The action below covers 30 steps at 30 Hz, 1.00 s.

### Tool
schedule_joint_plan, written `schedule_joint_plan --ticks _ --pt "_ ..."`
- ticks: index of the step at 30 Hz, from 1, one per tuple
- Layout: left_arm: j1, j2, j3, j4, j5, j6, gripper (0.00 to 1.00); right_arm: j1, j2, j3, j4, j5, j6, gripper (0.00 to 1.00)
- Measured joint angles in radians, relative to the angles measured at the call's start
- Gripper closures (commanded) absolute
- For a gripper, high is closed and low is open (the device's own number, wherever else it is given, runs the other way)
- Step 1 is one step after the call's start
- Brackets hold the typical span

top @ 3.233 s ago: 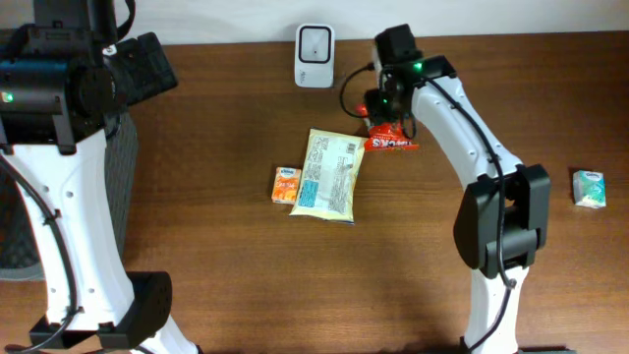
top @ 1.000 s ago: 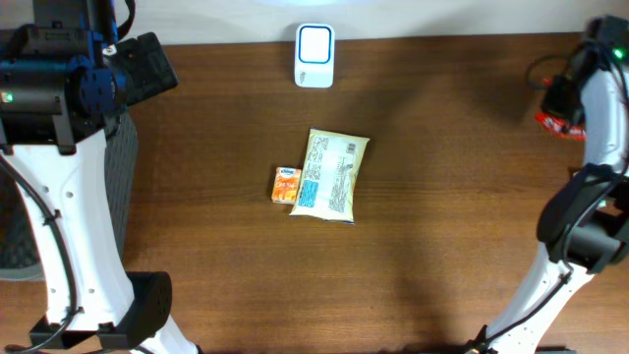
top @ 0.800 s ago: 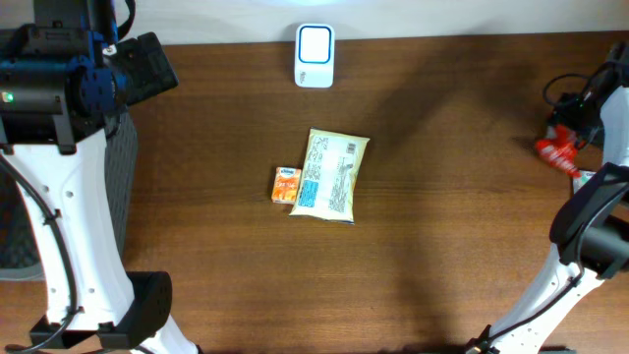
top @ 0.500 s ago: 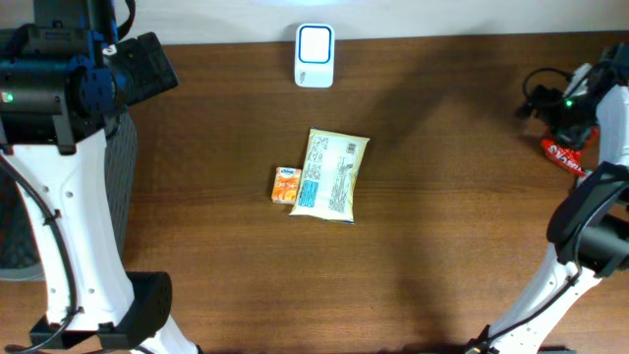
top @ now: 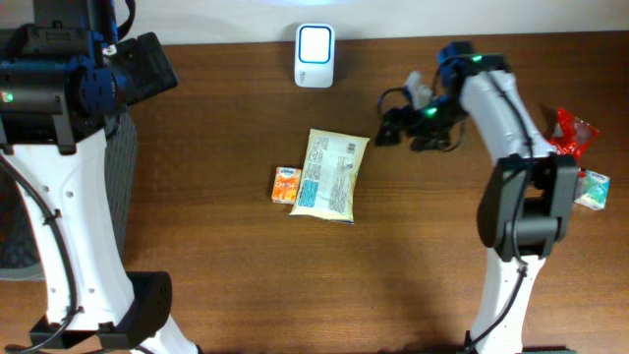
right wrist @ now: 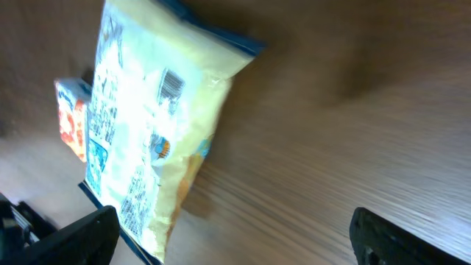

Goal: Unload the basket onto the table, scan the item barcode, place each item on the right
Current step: 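Reach the right gripper back to the noodle bag and grasp it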

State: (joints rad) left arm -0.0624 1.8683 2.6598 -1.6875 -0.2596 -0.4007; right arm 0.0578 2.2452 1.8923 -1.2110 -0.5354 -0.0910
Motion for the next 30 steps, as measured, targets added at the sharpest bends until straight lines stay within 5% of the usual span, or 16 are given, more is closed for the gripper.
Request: schedule_joint_plan --ticks 12,15,17,19,30 --pt "0.0 0.0 0.0 0.0 0.0 0.0 0.01 0.251 -0.013 -0.254 0.254 -0.142 0.234 0.01" --pt "0.0 0.0 0.0 0.0 0.0 0.0 0.01 0.257 -0.022 -0.27 0.266 -0.123 0.278 0.21" --pt "0.0 0.0 0.0 0.0 0.0 0.0 0.01 0.257 -0.023 -0.277 0.253 -0.106 0.296 0.52" --pt "0.0 0.0 0.0 0.0 0.0 0.0 0.01 0.249 -0.018 -0.287 0.243 -0.073 0.3 0.96" --pt "0.0 0.0 0.0 0.0 0.0 0.0 0.01 0.111 -0.017 -0.25 0.085 -0.037 0.277 0.96"
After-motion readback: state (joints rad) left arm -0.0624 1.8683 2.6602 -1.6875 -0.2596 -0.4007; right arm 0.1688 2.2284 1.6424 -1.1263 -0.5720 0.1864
